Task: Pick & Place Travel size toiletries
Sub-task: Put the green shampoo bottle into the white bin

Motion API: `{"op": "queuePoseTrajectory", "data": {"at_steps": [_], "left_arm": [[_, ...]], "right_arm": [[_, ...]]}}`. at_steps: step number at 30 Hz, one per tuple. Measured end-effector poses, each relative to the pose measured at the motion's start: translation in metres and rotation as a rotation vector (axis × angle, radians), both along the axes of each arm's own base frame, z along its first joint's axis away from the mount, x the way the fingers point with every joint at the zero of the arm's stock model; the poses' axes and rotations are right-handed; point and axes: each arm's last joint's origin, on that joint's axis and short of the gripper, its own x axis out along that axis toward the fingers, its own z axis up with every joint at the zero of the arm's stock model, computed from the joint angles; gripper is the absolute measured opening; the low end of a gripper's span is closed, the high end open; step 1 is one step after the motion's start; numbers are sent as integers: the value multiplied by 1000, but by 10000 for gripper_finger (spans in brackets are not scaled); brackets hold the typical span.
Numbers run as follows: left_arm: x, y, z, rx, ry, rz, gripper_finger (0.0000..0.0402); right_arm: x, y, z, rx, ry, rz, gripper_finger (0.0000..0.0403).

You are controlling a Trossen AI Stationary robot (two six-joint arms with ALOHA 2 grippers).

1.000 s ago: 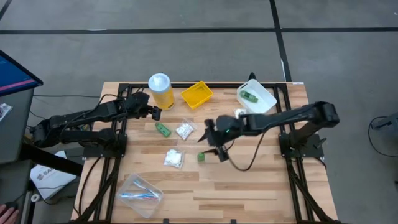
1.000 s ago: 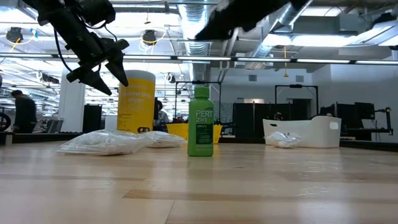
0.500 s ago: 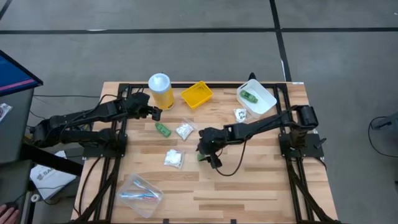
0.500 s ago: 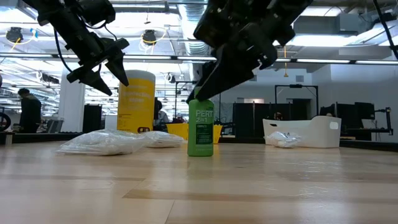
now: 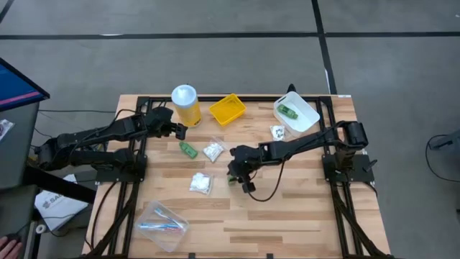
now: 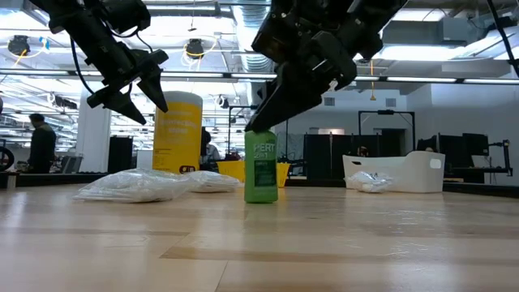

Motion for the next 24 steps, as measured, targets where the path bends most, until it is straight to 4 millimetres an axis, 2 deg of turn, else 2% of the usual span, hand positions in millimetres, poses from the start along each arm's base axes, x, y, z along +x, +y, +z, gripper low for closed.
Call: {"op": "queuePoseTrajectory", "data": {"at_steps": [3,7,9,12,15,19,22,24], "left_arm": [[0,0,0,1,1,-1,294],[0,0,0,1,1,-1,294],[0,0,0,2,1,-2,294],[0,0,0,2,1,-2,294],[0,0,0,2,1,-2,294],[0,0,0,2,1,-2,294],[0,0,0,5,4,-5,294],[0,0,0,8,7,-9,294]], "right_arm": [[0,0,0,-6,0,6,83],[-1,0,4,-14,-21,17,84],[-3,-1,15,-10,-54,7,84],[-12,-14,44,-16,-116,-59,84],[-31,-40,81,-71,-180,-172,84],[-69,-85,121,-182,-224,-412,84],[-100,-120,143,-253,-240,-632,84],[-119,-142,151,-286,-224,-775,84]]}}
